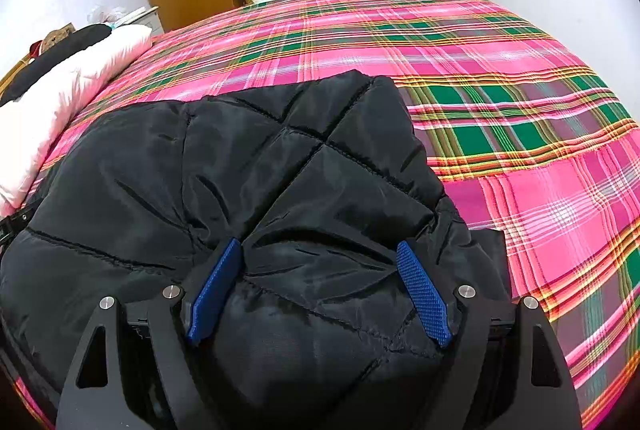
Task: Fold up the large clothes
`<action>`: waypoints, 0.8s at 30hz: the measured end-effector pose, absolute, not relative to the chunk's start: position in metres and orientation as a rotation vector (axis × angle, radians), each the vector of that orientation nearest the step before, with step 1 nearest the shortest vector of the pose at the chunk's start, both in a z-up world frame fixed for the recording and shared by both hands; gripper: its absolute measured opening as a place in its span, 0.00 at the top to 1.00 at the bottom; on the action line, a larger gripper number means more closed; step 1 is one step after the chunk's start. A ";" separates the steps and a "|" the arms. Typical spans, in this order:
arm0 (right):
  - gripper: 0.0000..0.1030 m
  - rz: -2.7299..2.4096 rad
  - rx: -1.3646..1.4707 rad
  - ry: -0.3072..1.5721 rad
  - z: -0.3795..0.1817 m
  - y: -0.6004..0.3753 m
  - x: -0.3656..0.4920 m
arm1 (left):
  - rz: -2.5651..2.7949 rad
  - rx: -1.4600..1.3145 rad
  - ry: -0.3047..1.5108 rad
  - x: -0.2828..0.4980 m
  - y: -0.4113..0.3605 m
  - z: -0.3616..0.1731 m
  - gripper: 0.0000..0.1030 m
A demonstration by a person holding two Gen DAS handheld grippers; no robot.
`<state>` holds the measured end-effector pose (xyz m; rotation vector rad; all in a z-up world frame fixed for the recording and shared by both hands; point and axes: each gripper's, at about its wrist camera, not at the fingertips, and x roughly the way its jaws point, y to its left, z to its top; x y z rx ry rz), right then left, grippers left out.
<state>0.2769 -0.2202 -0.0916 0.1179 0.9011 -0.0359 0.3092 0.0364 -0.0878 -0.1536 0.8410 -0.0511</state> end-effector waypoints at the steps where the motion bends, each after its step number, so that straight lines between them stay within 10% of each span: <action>1: 0.23 -0.036 0.117 0.904 -0.091 -0.220 0.277 | -0.051 -0.155 0.841 0.309 0.036 -0.088 0.31; 21: 0.24 0.035 0.058 0.857 -0.005 -0.166 0.275 | -0.013 -0.184 0.872 0.303 0.062 -0.053 0.34; 24: 0.37 0.106 -0.005 0.899 -0.020 -0.127 0.295 | -0.003 -0.186 0.908 0.305 0.063 -0.063 0.40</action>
